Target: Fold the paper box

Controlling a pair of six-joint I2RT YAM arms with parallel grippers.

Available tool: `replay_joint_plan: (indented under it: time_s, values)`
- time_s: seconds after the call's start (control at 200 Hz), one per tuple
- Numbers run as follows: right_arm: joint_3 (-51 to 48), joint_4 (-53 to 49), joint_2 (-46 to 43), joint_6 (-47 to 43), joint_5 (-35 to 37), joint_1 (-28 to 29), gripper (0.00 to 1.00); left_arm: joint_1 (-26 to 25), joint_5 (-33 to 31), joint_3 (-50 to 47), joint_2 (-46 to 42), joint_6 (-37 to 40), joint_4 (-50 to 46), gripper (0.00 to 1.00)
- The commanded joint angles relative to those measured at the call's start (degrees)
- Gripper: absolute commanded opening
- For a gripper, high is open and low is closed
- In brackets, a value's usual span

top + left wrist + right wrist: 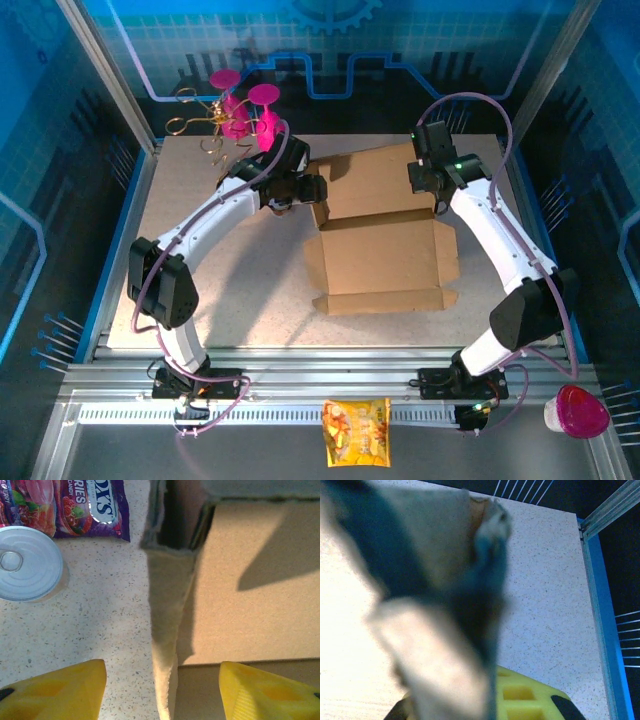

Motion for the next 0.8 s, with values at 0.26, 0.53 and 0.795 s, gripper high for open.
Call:
replay_joint_plan:
  time_s: [0.26, 0.53, 0.795]
  values:
    - [0.0, 0.6, -2.4, 0.6, -2.6, -0.9, 0.0, 0.2, -3.2, 4.1, 5.7, 0.2, 4.1, 0.38]
    - [0.3, 0.3, -2.0, 1.4, -1.9, -0.8, 0.0, -1.2, -12.9, 6.4, 7.7, 0.3, -0.7, 0.0]
    - [0.7, 0.4, -0.7, 1.7, -1.8, -0.4, 0.0, -1.9, -12.8, 6.8, 6.5, 0.5, -1.5, 0.17]
